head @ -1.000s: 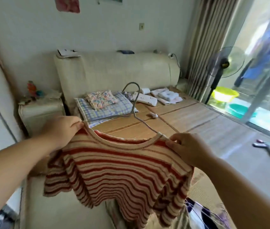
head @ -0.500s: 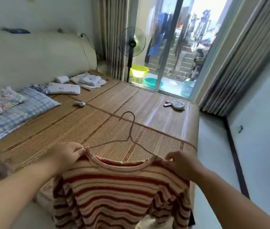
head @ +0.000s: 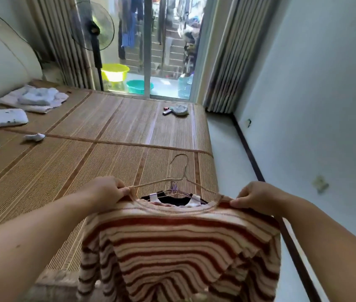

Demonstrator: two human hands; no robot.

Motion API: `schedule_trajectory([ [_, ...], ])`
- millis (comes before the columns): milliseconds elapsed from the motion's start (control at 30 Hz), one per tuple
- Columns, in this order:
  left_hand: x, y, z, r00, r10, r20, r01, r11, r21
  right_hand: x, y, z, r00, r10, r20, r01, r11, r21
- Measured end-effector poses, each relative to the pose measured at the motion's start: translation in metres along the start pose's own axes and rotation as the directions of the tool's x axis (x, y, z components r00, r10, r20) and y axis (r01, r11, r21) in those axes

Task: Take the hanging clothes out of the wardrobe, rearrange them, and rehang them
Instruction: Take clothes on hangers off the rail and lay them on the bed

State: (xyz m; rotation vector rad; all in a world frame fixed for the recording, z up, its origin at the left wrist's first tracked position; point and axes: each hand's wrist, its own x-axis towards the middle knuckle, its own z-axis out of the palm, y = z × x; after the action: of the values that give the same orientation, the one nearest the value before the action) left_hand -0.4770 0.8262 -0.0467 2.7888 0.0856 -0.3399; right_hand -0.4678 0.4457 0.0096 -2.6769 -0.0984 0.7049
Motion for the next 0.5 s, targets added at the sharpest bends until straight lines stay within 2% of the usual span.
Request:
schedule_trajectory([
  [267, 0.07, 0.021, 0.008, 0.998, 0.023, 0.057, -0.021, 0.999, -0.038, 0.047, 0.017, -0.029, 0.997, 0.063, -0.036, -0.06, 0.995, 0.085],
  [400, 0.114, 0.021, 0.039, 0.998, -0.017, 0.066, 0.021, 0.998, -0.056, 0.116, 0.035, -0.016, 0.995, 0.073, -0.067, -0.072, 0.997, 0.018],
  [500, 0.146, 0.016, 0.079, 0.987, -0.098, 0.128, 0.106, 0.992, -0.064, 0.175, 0.057, 0.018, 0.996, 0.071, -0.05, -0.074, 0.996, -0.058],
])
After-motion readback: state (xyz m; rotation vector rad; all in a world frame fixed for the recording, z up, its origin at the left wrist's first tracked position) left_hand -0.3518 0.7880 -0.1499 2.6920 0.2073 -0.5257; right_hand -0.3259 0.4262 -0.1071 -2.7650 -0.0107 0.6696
